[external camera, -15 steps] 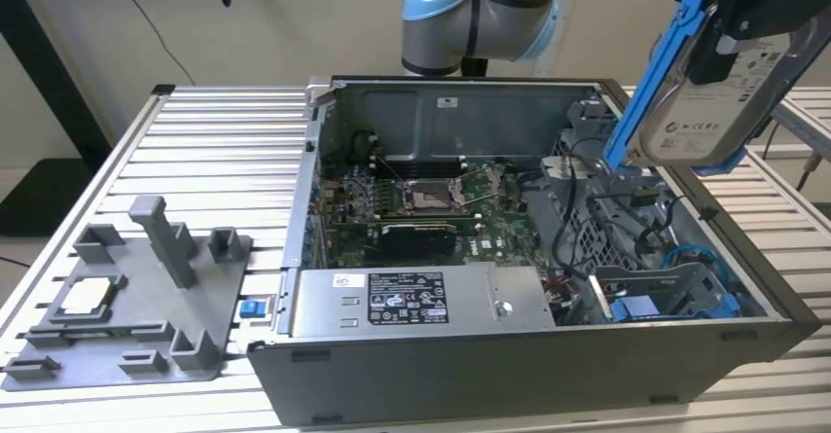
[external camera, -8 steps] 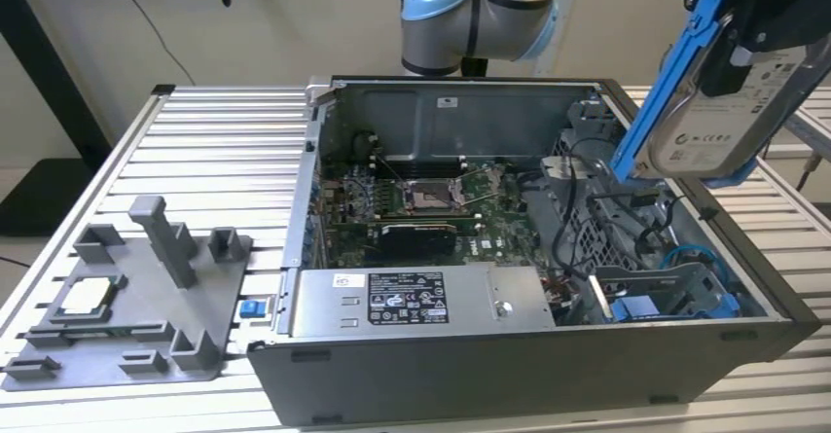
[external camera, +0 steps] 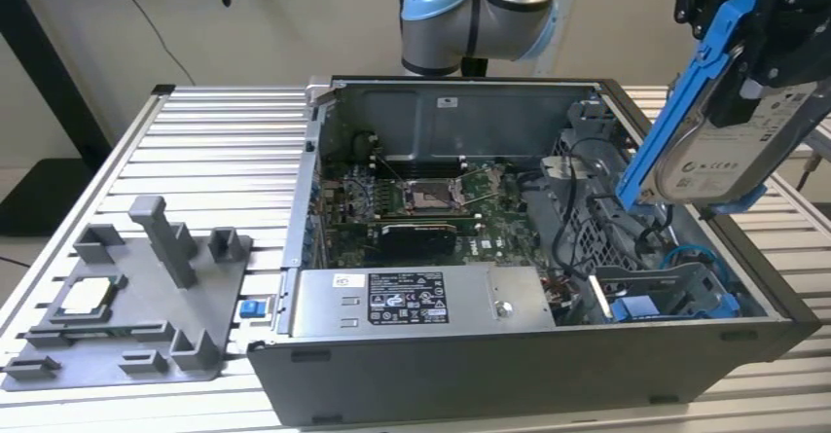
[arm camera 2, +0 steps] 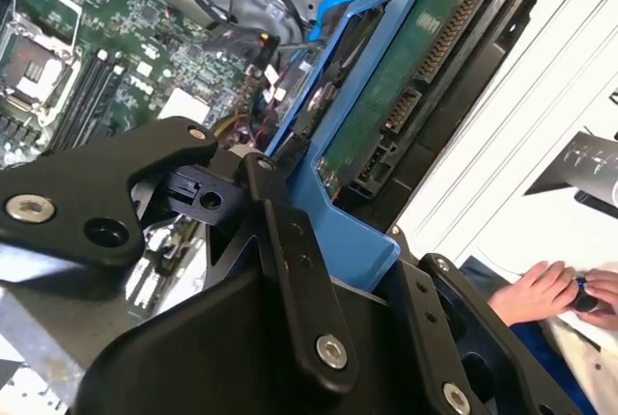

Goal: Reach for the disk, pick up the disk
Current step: 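Pick up the disk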

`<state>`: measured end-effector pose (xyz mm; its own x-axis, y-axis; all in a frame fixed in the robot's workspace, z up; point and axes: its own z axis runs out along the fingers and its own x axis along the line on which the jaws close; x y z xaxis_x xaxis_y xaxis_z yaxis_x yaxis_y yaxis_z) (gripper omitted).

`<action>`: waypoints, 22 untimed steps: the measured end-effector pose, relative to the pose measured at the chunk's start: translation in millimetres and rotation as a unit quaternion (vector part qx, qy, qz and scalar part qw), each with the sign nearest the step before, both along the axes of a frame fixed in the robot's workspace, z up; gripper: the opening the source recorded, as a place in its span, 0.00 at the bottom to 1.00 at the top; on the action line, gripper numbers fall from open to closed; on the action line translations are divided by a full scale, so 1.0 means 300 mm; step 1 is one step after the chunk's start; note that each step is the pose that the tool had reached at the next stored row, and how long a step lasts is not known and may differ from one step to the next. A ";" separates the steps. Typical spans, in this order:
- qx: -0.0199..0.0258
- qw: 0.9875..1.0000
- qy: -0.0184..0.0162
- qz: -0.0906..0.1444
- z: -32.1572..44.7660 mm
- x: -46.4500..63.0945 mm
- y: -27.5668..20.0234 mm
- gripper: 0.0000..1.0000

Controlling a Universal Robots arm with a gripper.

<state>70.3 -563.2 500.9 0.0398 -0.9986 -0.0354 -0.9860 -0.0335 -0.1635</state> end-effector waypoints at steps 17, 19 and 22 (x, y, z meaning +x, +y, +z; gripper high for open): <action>-0.004 1.000 0.000 0.000 -0.044 0.000 -0.055 0.00; -0.005 1.000 0.000 0.000 -0.047 0.000 -0.056 0.00; -0.007 1.000 0.000 0.000 -0.056 0.000 -0.057 0.00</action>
<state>70.4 -580.3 484.2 0.0401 -0.9989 -0.0223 -0.9858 -0.0359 -0.1637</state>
